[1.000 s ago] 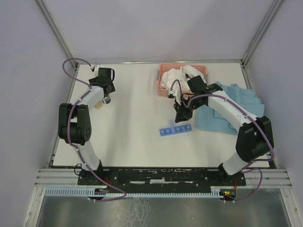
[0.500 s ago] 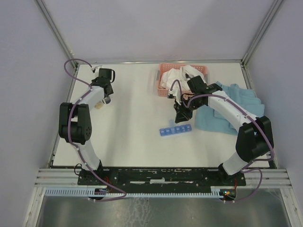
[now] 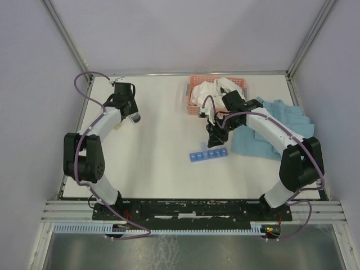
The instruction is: Sort the pills into containers
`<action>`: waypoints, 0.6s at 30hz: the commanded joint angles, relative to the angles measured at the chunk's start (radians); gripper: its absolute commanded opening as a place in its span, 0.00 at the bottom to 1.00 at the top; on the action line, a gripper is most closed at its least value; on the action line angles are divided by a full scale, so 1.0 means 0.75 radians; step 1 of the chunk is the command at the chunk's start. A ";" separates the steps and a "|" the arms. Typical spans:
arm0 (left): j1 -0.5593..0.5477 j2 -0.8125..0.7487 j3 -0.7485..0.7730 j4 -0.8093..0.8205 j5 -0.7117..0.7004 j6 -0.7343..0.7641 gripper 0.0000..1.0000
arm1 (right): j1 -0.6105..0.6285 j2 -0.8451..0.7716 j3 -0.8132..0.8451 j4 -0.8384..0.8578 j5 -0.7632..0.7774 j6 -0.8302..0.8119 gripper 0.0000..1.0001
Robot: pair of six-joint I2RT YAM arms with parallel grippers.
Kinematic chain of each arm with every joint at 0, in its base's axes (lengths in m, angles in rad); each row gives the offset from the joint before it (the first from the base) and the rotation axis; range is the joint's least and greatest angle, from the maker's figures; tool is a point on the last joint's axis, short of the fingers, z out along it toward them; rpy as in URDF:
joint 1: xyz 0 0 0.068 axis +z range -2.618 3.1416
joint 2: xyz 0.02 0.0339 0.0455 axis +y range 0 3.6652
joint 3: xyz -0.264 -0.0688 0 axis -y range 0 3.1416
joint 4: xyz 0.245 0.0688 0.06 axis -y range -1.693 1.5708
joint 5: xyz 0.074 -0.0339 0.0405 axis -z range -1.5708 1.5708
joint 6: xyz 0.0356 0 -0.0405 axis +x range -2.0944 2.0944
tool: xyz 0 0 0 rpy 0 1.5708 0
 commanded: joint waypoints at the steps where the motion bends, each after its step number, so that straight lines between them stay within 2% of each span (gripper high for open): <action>1: -0.073 -0.236 -0.106 0.120 0.314 -0.069 0.09 | -0.003 -0.015 0.028 -0.003 -0.073 -0.031 0.36; 4: -0.162 -0.356 -0.262 0.217 0.479 -0.097 0.07 | -0.001 -0.051 0.006 0.028 -0.096 -0.031 0.44; 8: -0.315 -0.492 -0.456 0.395 0.679 -0.164 0.04 | -0.003 -0.134 -0.078 0.175 -0.117 0.021 0.59; 13: -0.451 -0.613 -0.648 0.691 0.877 -0.320 0.03 | -0.005 -0.305 -0.317 0.525 -0.159 0.068 0.81; 16: -0.506 -0.667 -0.734 0.847 0.948 -0.398 0.03 | -0.002 -0.413 -0.504 0.763 -0.261 -0.058 0.94; 18: -0.545 -0.683 -0.760 0.891 0.952 -0.432 0.03 | 0.002 -0.445 -0.552 0.810 -0.280 -0.090 1.00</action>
